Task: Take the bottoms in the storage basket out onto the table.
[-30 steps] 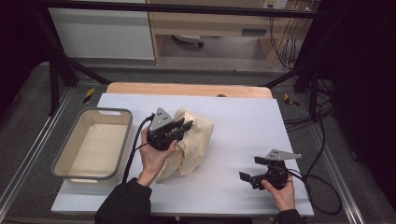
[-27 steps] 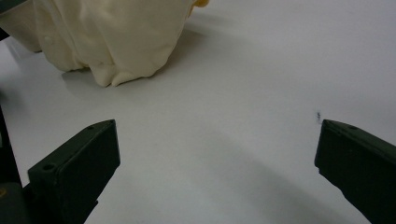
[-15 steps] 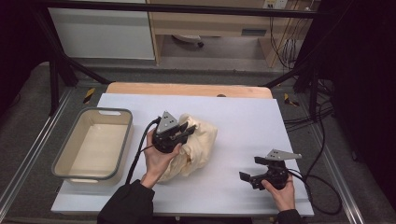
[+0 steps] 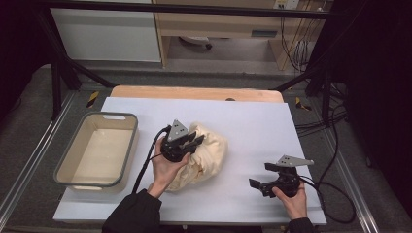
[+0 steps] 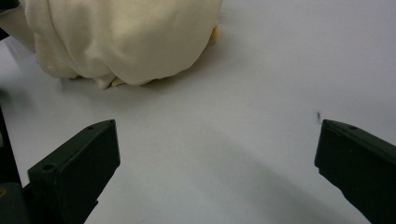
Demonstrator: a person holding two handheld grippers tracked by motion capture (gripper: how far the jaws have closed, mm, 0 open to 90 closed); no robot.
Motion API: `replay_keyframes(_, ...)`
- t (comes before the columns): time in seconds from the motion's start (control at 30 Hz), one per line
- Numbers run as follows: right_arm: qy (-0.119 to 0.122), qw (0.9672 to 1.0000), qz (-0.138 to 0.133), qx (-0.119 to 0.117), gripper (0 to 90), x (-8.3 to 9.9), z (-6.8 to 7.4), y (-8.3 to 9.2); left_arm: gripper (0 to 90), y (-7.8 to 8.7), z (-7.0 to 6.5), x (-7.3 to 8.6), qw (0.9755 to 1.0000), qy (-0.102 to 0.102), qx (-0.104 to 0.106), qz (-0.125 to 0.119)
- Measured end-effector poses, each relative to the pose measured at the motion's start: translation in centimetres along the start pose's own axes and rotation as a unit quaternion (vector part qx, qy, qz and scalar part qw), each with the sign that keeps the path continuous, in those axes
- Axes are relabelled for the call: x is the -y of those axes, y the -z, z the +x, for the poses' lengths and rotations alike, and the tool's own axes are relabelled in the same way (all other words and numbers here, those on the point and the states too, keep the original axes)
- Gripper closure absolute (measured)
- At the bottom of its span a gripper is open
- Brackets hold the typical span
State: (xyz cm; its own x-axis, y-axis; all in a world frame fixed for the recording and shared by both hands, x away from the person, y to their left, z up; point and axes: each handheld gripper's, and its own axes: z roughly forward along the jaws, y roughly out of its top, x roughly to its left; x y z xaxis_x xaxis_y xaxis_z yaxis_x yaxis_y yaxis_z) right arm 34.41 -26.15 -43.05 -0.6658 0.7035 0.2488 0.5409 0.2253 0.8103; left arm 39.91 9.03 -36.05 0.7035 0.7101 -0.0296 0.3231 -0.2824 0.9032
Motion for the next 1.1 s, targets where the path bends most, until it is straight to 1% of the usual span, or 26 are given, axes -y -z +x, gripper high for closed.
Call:
replay_keyframes(0.13,0.0,1.0,-0.001,0.0,0.5,0.0,0.0,0.0,74.8,-0.2,0.0,0.2,0.9999,-0.005,-0.002,0.009)
replay_keyframes(0.27,0.0,1.0,-0.001,0.0,0.5,0.0,0.0,0.0,73.0,-0.2,0.2,0.6,0.9998,-0.004,-0.003,0.018)
replay_keyframes(0.4,0.0,1.0,0.0,0.0,0.5,0.0,0.0,0.0,69.7,-0.2,0.6,0.8,0.9995,-0.002,-0.007,0.03)
replay_keyframes(0.53,0.0,1.0,0.0,0.0,0.5,0.0,0.0,0.0,65.0,0.0,0.9,0.8,0.9992,-0.005,-0.007,0.039)
replay_keyframes(0.63,0.0,1.0,0.0,0.0,0.5,0.0,0.0,0.0,59.3,0.2,1.0,0.7,0.9988,-0.01,-0.012,0.046)
replay_keyframes(0.73,0.0,1.0,0.0,0.0,0.5,0.0,0.0,0.0,54.3,0.4,1.0,0.6,0.9987,-0.01,-0.013,0.049)
replay_keyframes(0.83,0.001,1.0,0.0,0.0,0.5,0.0,0.0,0.0,48.4,0.5,1.1,0.4,0.9979,-0.011,-0.009,0.063)
replay_keyframes(0.9,0.0,1.0,0.0,0.0,0.5,0.0,0.0,0.0,43.9,0.6,1.1,0.4,0.9974,-0.013,-0.011,0.07)
replay_keyframes(1.1,0.001,1.0,0.0,0.0,0.5,0.0,0.0,0.0,33.6,1.0,1.4,0.3,0.997,-0.005,-0.001,0.077)
